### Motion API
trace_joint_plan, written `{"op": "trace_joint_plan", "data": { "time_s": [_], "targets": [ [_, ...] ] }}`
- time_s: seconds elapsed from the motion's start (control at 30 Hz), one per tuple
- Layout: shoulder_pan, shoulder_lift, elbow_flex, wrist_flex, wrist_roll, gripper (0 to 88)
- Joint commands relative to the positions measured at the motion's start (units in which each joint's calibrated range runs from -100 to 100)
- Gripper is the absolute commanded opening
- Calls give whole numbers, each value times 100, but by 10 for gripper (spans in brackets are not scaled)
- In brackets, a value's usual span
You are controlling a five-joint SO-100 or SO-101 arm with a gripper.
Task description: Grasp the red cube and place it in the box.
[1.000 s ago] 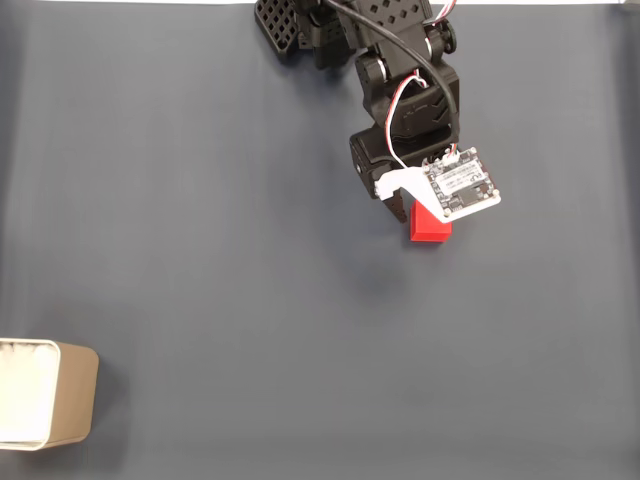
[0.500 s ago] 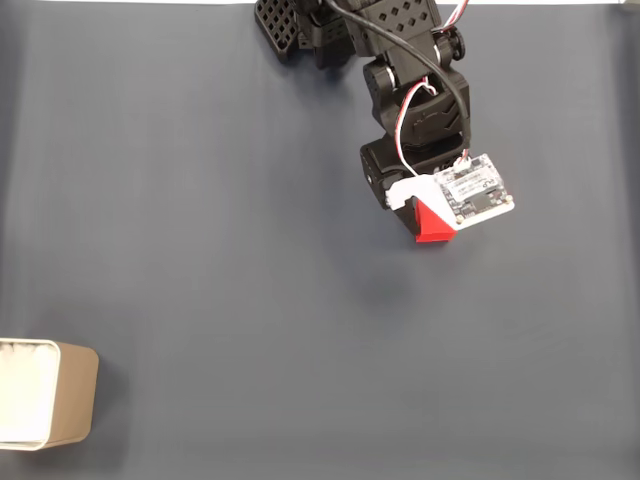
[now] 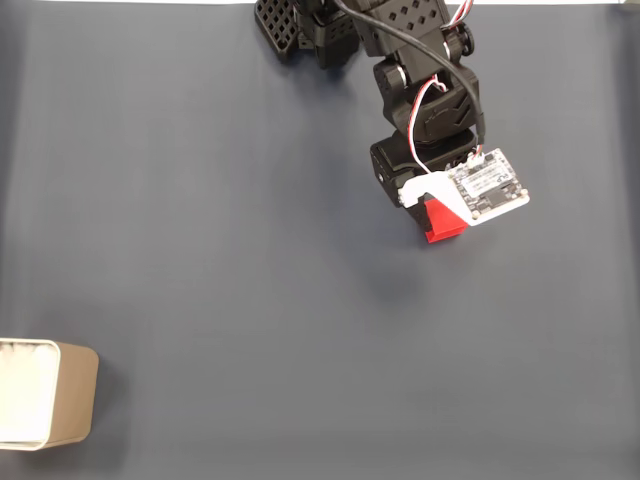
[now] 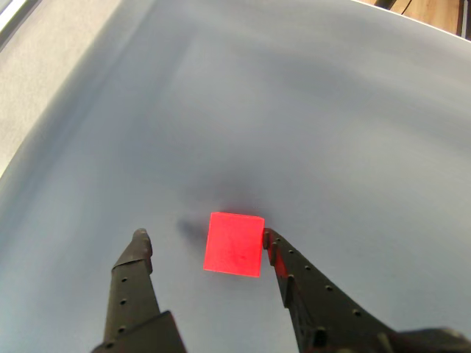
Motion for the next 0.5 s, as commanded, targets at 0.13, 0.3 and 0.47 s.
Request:
{"op": "trace_joint_plan", "data": {
  "time_s": [0.13,0.3,0.47],
  "targets": [
    [-99,1,-238,-36,-49,348],
    [-113,18,-238,-36,-39,348],
    [-120,18,-238,-11,-15,333]
  ]
}}
